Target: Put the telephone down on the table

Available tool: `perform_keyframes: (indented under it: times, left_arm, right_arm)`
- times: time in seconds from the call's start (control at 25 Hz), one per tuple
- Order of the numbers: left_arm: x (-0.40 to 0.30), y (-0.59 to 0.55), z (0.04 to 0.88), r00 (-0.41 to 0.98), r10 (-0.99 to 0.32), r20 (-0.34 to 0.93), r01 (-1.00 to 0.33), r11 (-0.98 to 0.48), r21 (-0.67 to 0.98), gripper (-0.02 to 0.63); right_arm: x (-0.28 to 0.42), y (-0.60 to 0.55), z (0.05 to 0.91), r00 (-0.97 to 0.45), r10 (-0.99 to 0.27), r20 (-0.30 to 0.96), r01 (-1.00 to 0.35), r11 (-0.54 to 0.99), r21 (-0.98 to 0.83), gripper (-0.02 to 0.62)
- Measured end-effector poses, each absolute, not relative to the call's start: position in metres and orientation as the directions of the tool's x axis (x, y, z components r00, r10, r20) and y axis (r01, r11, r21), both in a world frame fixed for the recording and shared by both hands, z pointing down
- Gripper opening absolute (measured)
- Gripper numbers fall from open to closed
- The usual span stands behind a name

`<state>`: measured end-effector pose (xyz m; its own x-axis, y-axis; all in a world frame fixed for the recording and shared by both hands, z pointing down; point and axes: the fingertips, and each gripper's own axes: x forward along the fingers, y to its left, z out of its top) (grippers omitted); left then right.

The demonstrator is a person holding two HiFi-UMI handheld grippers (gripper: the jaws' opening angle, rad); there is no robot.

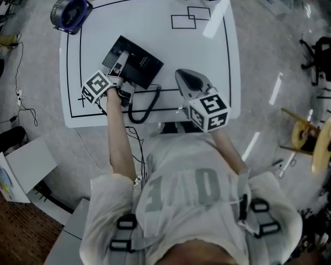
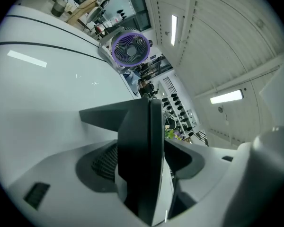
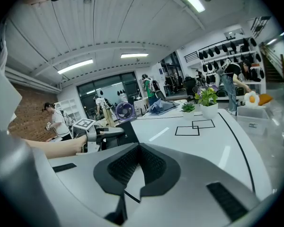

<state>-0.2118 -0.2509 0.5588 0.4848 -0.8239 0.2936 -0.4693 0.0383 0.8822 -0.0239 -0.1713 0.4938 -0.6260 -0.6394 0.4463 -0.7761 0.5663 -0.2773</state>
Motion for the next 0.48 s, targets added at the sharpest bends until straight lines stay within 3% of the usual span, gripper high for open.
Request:
perform_keyframes:
  times: [0.48]
  left_arm:
    - [-0.225, -0.224, 0.561, 0.450, -0.837, 0.310, -0.470, 0.073, 0.880, 0.282]
  right_arm:
    - [-0.036, -0.160, 0.489, -0.656, -0.616, 0.437, -0.750, 0.598, -0.282, 0.008]
